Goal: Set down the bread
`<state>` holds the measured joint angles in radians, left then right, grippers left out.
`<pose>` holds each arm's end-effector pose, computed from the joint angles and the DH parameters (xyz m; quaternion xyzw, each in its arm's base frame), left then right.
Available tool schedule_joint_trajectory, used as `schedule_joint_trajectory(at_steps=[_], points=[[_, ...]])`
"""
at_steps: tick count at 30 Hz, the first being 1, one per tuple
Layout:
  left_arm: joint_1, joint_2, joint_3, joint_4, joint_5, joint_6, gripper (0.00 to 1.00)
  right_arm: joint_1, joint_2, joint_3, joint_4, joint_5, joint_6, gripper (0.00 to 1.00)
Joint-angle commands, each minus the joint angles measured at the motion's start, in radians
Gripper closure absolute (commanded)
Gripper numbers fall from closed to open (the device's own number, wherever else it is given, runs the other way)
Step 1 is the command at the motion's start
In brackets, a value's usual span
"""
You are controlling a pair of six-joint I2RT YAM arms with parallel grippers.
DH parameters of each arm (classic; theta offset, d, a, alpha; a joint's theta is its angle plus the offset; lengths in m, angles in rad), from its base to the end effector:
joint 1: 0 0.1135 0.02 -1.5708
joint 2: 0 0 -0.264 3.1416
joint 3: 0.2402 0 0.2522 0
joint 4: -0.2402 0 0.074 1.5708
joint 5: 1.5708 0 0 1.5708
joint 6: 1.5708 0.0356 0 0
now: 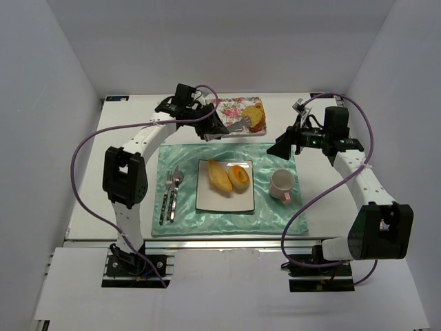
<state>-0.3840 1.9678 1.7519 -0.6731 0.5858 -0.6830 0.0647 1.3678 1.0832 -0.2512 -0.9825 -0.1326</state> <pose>0.4001 -0.1829 0.2826 -0.0389 0.9066 -0.3971 0.1372 0.2968 0.0489 0.3130 -0.3077 0.7396 0.3949 0.4499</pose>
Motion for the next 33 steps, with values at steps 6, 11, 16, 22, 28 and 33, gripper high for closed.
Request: schedule_joint_trajectory(at_steps=[6, 11, 16, 22, 28, 33], points=[[0.033, 0.016, 0.040, 0.184, 0.075, -0.135, 0.50, -0.011, -0.036, -0.002, 0.036, -0.005, 0.002, 0.11], [0.121, -0.079, -0.041, 0.135, -0.027, -0.026, 0.66, -0.013, -0.042, -0.011, 0.036, -0.005, -0.002, 0.11], [0.296, -0.262, -0.205, 0.089, -0.171, 0.103, 0.70, -0.013, -0.038, -0.009, 0.038, -0.015, -0.001, 0.11], [0.393, -0.437, -0.366, 0.039, -0.516, 0.371, 0.64, -0.013, -0.029, -0.005, 0.040, -0.022, -0.002, 0.11], [0.477, -0.553, -0.705, 0.226, -0.669, 0.592, 0.60, -0.013, -0.019, 0.003, 0.040, -0.033, -0.001, 0.11], [0.527, -0.573, -0.885, 0.351, -0.672, 0.674, 0.54, -0.013, -0.019, 0.027, 0.000, -0.027, -0.030, 0.11]])
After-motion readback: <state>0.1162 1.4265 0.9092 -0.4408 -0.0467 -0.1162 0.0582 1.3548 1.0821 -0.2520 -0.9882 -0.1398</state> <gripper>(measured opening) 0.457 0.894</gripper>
